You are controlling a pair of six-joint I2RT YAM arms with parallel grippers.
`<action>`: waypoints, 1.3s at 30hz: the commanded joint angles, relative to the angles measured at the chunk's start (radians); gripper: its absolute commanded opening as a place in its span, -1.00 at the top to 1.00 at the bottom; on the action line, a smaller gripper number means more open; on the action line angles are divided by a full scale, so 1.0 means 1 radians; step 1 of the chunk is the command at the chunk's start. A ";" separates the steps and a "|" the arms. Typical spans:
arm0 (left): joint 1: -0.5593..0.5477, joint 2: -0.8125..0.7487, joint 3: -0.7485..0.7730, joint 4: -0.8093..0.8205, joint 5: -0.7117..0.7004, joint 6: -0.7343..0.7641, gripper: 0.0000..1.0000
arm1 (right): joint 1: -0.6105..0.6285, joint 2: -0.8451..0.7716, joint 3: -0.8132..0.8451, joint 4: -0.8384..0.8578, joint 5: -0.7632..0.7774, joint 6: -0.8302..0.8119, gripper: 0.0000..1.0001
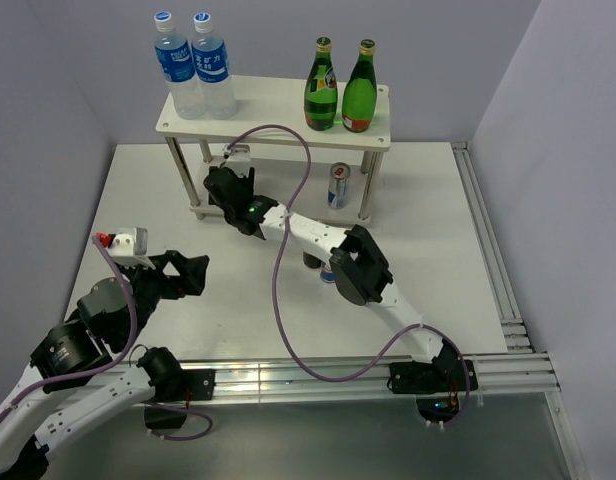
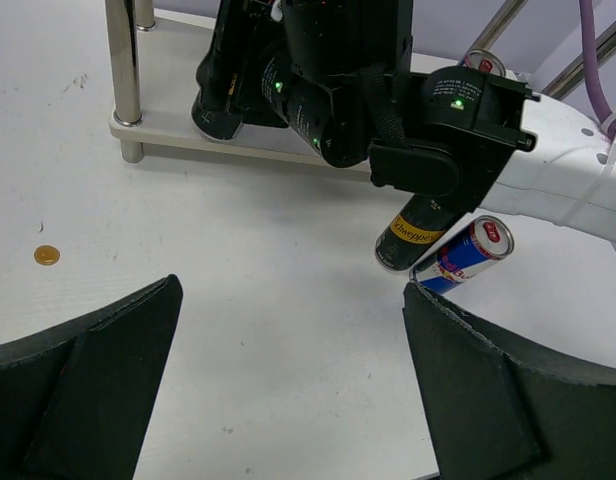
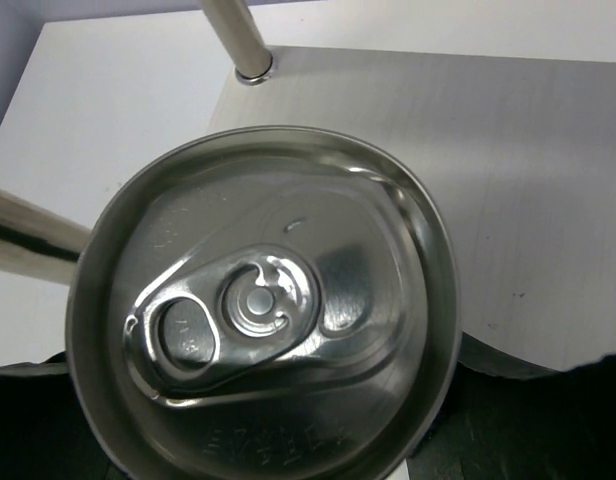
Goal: Place and organize the beverage onto the shelf
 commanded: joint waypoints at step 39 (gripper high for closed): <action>0.001 -0.011 -0.001 0.036 -0.001 0.013 -0.99 | 0.084 -0.245 -0.427 0.357 0.029 -0.163 -1.00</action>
